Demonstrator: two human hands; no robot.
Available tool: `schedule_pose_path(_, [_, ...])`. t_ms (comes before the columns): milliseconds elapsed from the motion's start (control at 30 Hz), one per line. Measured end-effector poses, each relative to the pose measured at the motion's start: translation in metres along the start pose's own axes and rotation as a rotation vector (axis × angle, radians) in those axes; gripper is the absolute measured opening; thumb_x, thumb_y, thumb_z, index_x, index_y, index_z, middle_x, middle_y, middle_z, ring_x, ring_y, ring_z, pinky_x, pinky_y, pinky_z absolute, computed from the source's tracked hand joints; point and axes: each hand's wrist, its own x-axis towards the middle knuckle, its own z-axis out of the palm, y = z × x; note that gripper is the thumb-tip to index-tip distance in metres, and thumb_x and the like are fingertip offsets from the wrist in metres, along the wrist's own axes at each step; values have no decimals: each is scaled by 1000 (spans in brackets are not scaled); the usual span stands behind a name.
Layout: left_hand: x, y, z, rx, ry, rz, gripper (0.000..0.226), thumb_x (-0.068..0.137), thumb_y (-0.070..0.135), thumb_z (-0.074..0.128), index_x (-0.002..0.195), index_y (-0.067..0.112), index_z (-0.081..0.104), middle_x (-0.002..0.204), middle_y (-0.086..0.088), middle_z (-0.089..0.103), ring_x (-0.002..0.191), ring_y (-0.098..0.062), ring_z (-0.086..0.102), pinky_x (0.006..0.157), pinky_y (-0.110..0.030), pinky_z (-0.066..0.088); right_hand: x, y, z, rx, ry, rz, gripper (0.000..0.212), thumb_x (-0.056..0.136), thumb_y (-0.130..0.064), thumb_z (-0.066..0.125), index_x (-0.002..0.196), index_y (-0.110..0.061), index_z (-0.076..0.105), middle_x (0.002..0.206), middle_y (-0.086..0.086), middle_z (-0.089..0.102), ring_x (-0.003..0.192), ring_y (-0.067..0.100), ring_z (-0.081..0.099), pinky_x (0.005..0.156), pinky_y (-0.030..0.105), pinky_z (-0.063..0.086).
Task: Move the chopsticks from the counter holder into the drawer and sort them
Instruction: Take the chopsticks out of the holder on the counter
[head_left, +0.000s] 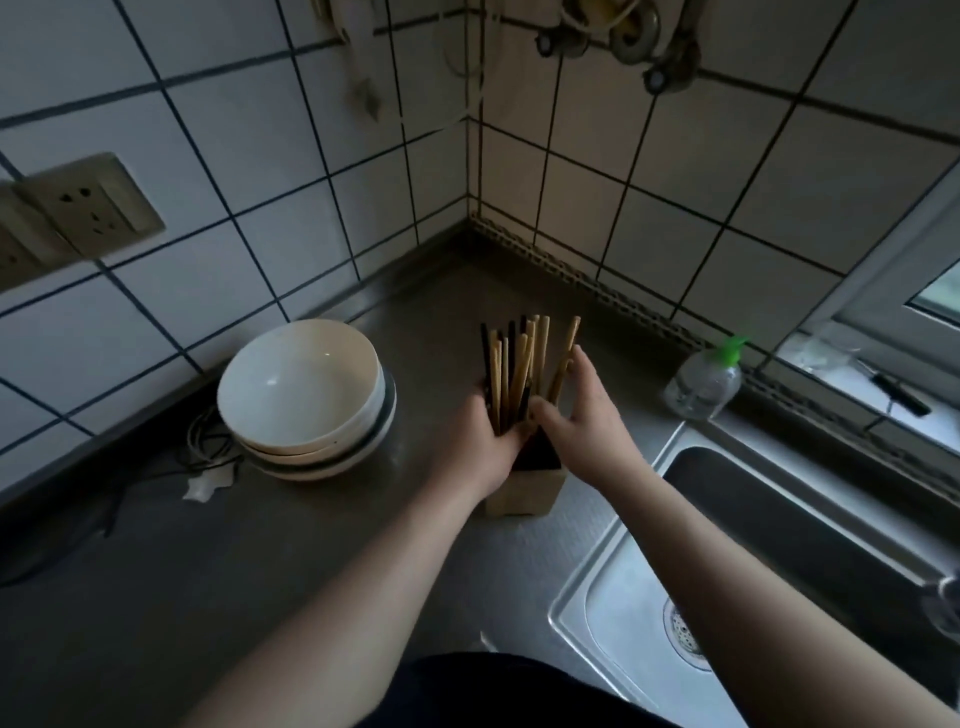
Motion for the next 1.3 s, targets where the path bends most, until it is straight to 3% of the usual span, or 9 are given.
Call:
schedule_pose_path(133, [17, 4, 9, -185, 22, -40, 30, 90, 36, 68, 117, 34, 55, 90, 19, 60, 87, -4, 60, 61, -14, 38, 28, -10, 3, 254, 18, 111, 64, 90, -29, 62, 145, -30, 28, 128, -4, 56, 111, 12, 58, 94, 35, 51])
schedule_pose_path(233, [28, 3, 16, -212, 72, -92, 18, 86, 35, 70, 104, 34, 65, 96, 9, 69, 96, -16, 66, 80, -35, 54, 39, -11, 4, 313, 56, 121, 31, 89, -26, 62, 119, -23, 54, 103, -4, 64, 95, 10, 64, 84, 33, 55])
schedule_pose_path(300, [29, 4, 17, -205, 78, -131, 21, 87, 35, 67, 107, 27, 68, 102, 1, 72, 100, -24, 67, 90, -44, 53, 41, -9, 4, 351, 58, 136, 17, 89, -25, 63, 104, -19, 60, 96, 0, 68, 90, 15, 67, 79, 32, 57])
schedule_pose_path(400, [30, 7, 19, -196, 95, -152, 28, 92, 33, 62, 117, 20, 65, 100, 0, 69, 99, -25, 66, 88, -39, 53, 38, -3, 1, 401, 71, 152, 11, 90, -22, 63, 100, -17, 65, 92, 0, 68, 86, 11, 66, 71, 26, 52])
schedule_pose_path(600, [26, 12, 27, -207, 147, -122, 27, 98, 32, 55, 117, 14, 61, 94, -2, 65, 98, -28, 65, 86, -38, 53, 24, 6, 5, 478, 105, 193, 20, 97, -26, 52, 94, -14, 68, 89, 1, 69, 83, 11, 65, 65, 22, 46])
schedule_pose_path(833, [17, 15, 31, -191, 206, -75, 24, 102, 30, 47, 119, 16, 57, 84, 6, 57, 82, -15, 62, 68, -23, 42, 12, 8, 9, 619, 195, 225, 18, 98, -27, 51, 90, -23, 66, 96, 1, 72, 92, 12, 69, 80, 27, 52])
schedule_pose_path(1033, [14, 25, 28, -335, 268, -69, 28, 103, 25, 43, 127, 14, 54, 98, 2, 59, 90, -13, 58, 79, -27, 41, 8, 1, 7, 637, 326, 189, 24, 100, -28, 46, 93, -21, 67, 92, -2, 70, 88, 11, 67, 77, 28, 51])
schedule_pose_path(1200, [11, 25, 22, -370, 273, -88, 30, 103, 31, 44, 119, 11, 59, 99, -11, 66, 96, -27, 67, 78, -33, 50, 5, -4, 0, 639, 404, 156, 25, 100, -27, 46, 97, -19, 69, 92, -1, 70, 89, 14, 66, 80, 32, 53])
schedule_pose_path(1300, [5, 32, 17, -446, 283, -29, 25, 103, 27, 44, 122, 19, 59, 99, 2, 64, 99, -17, 65, 83, -28, 50, 5, -10, -9, 682, 442, 131, 24, 99, -26, 47, 100, -18, 69, 98, -2, 72, 95, 13, 68, 88, 34, 54])
